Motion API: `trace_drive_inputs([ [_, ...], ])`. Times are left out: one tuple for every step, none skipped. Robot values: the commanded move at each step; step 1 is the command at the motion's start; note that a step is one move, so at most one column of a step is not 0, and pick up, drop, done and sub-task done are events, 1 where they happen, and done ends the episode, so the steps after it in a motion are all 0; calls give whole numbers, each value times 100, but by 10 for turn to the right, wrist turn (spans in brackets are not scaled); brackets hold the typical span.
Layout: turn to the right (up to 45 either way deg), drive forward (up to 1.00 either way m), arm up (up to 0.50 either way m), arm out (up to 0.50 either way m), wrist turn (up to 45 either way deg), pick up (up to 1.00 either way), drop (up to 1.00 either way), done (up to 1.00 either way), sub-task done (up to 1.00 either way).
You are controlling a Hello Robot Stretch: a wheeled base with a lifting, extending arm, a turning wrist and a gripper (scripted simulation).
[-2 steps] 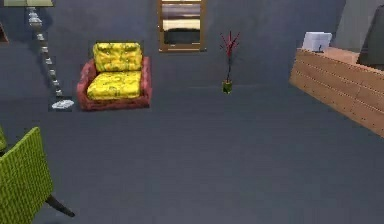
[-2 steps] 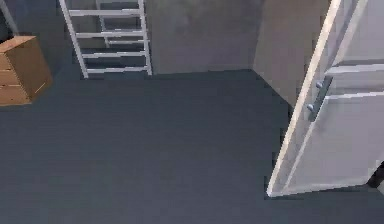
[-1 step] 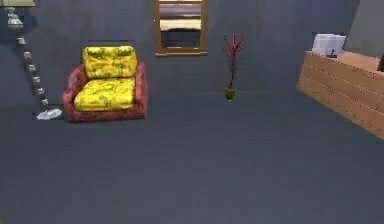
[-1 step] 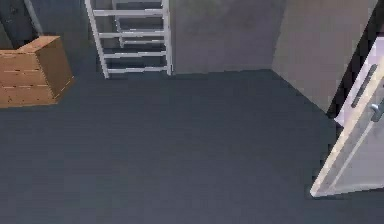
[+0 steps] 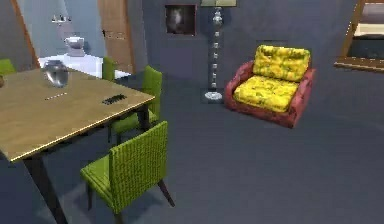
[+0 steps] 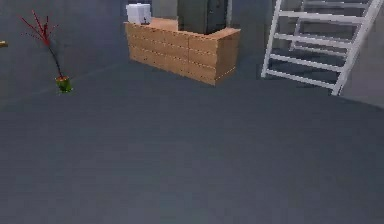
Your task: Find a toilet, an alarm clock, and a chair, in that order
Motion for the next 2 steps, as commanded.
trace_drive_inputs([
  [-210, 0, 0, 0, 0, 0, 0, 0, 0],
  [0, 0, 0, 0, 0, 0, 0, 100, 0],
])
